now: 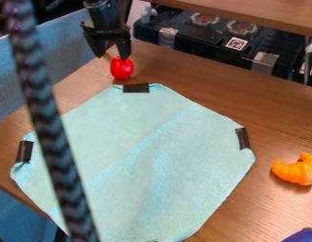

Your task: Fold the cloth from top left to bottom right

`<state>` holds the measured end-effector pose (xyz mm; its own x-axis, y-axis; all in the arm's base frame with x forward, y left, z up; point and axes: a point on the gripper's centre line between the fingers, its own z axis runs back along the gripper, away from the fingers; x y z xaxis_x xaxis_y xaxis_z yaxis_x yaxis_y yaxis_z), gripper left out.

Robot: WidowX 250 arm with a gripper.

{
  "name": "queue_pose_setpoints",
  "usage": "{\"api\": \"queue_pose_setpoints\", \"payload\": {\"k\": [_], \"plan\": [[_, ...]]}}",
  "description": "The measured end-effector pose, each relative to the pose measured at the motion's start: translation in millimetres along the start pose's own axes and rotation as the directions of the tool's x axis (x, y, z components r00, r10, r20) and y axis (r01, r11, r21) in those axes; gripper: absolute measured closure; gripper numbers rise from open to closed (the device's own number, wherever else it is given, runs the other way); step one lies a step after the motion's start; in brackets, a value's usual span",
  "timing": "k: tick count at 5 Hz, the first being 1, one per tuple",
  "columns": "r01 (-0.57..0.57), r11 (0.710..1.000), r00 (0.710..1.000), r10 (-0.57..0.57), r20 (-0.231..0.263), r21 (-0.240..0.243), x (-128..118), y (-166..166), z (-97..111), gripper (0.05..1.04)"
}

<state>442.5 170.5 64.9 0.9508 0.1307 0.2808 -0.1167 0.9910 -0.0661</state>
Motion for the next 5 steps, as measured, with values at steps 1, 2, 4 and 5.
{"api": "queue_pose_setpoints", "payload": {"k": [1, 2, 4, 5], "plan": [[-0.007, 1.000, 0.999, 0.007, -0.046, -0.015, -10, 0, -20, 0.083], [-0.009, 0.999, 0.998, 0.006, -0.059, -0.052, -14, -5, -28, 0.083], [0.021, 0.997, 0.998, -0.025, -0.051, -0.075, -13, -7, -28, 0.083], [0.025, 0.996, 0.997, -0.031, -0.075, -0.081, -16, -7, -39, 0.120]]}}
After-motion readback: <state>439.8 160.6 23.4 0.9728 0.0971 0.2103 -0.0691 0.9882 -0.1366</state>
